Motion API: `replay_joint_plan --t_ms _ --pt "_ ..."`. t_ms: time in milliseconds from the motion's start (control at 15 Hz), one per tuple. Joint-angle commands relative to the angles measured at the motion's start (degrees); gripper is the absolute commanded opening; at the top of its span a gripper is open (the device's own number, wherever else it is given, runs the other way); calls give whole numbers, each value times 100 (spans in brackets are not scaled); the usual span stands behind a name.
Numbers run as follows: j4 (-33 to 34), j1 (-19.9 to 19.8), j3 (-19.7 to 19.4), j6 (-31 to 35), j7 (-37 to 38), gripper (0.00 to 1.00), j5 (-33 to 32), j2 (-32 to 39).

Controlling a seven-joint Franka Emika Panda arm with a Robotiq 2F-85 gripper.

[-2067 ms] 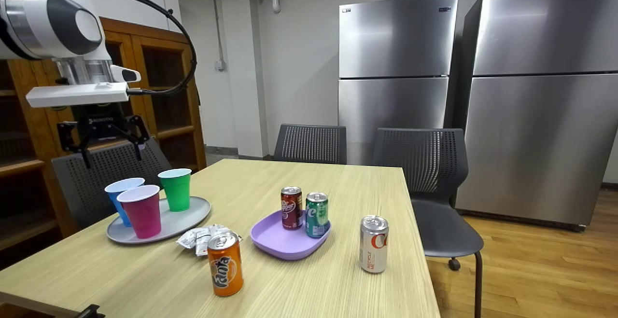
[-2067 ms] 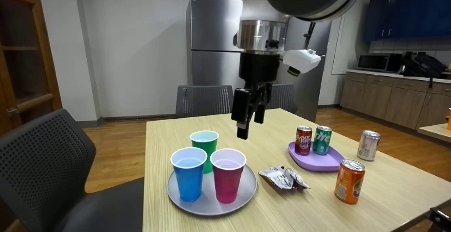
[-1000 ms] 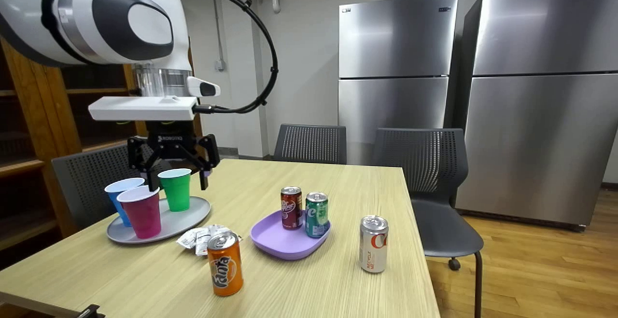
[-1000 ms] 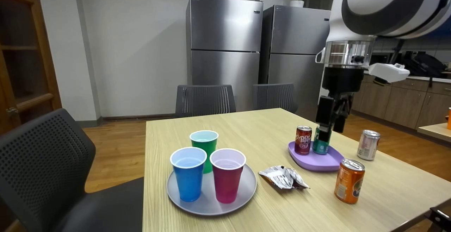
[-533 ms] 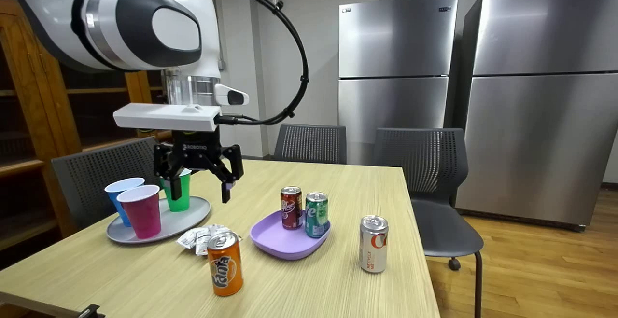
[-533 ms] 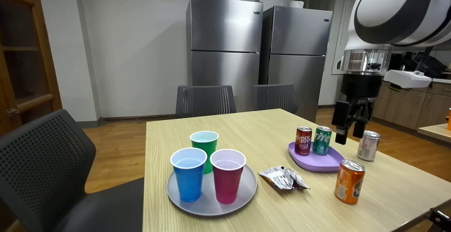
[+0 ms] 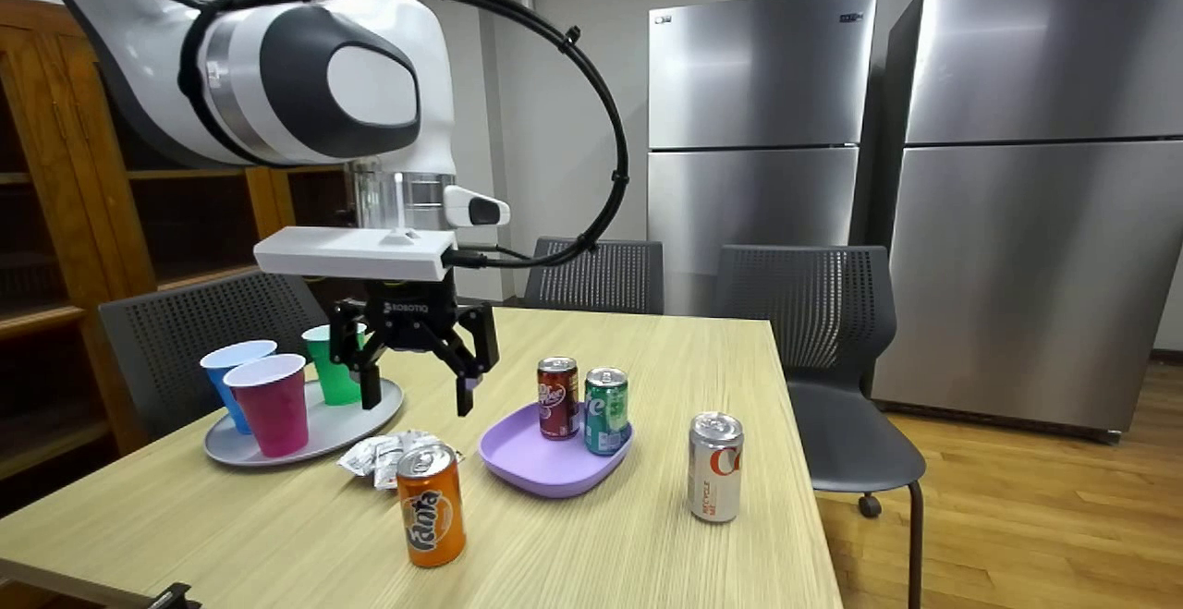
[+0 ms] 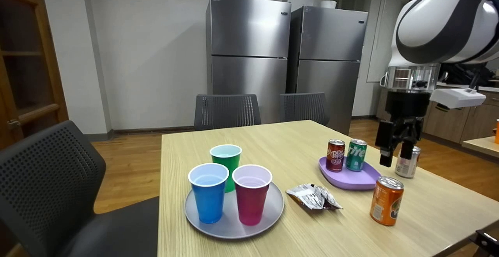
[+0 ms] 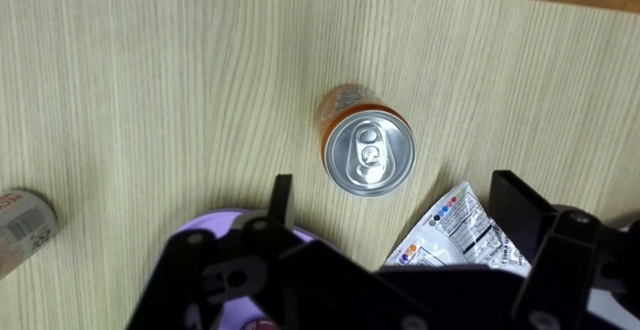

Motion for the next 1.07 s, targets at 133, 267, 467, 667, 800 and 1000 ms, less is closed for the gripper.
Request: replay_joint_plan --t_ms 133,267,467,667,800,1000 --pt "3 -120 103 490 336 100 -140 499" --pt "3 -113 118 579 393 100 -137 657" --pt "4 -106 136 687 480 100 -135 861" --pt "5 -90 162 765 553 100 -119 1023" --pt "5 -87 178 797 589 100 -121 1110" --pt "6 -82 211 821 632 100 -121 1197"
